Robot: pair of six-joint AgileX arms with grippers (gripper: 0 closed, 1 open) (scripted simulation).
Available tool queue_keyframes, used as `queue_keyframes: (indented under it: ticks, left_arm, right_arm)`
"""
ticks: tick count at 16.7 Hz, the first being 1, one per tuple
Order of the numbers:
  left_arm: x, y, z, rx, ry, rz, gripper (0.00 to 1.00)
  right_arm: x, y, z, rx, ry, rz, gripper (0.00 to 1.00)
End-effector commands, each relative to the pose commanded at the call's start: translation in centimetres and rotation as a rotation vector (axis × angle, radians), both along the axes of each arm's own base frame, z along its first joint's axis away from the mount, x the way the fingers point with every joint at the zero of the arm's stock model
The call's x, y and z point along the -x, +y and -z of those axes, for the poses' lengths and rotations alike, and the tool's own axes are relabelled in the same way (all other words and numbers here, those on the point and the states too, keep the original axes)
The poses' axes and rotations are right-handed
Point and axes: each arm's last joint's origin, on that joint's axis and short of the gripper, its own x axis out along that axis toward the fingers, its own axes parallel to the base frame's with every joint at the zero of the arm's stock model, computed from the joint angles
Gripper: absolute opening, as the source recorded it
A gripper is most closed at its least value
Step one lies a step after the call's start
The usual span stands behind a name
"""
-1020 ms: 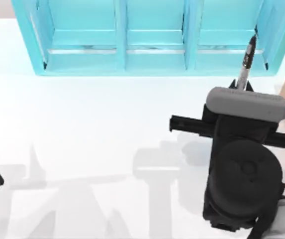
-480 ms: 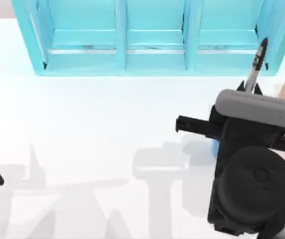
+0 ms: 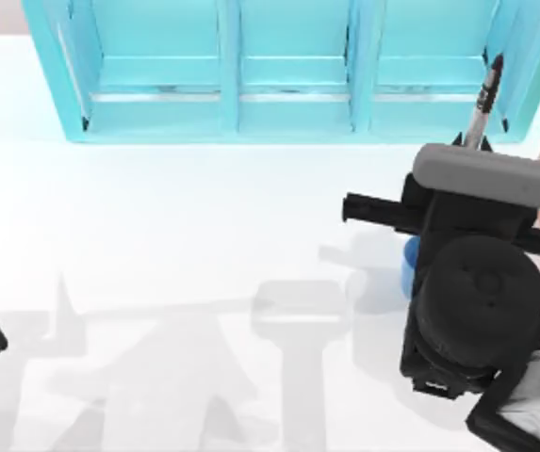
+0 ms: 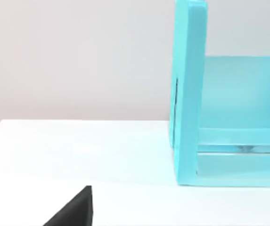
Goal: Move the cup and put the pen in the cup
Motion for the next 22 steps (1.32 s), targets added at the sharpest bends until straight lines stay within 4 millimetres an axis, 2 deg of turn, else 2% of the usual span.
queue_keyframes:
  ticks: [3, 16, 22]
  left_arm:
    - [0.00, 0.00, 0.00, 0.000, 0.000, 0.000, 1.00]
    - [0.00, 0.00, 0.00, 0.000, 0.000, 0.000, 1.00]
    - [0.00, 0.00, 0.00, 0.000, 0.000, 0.000, 1.00]
  right_arm:
    - [0.00, 0.00, 0.00, 0.000, 0.000, 0.000, 0.00]
    - [0.00, 0.00, 0.00, 0.000, 0.000, 0.000, 0.98]
    - [0.00, 0.00, 0.00, 0.000, 0.000, 0.000, 1.00]
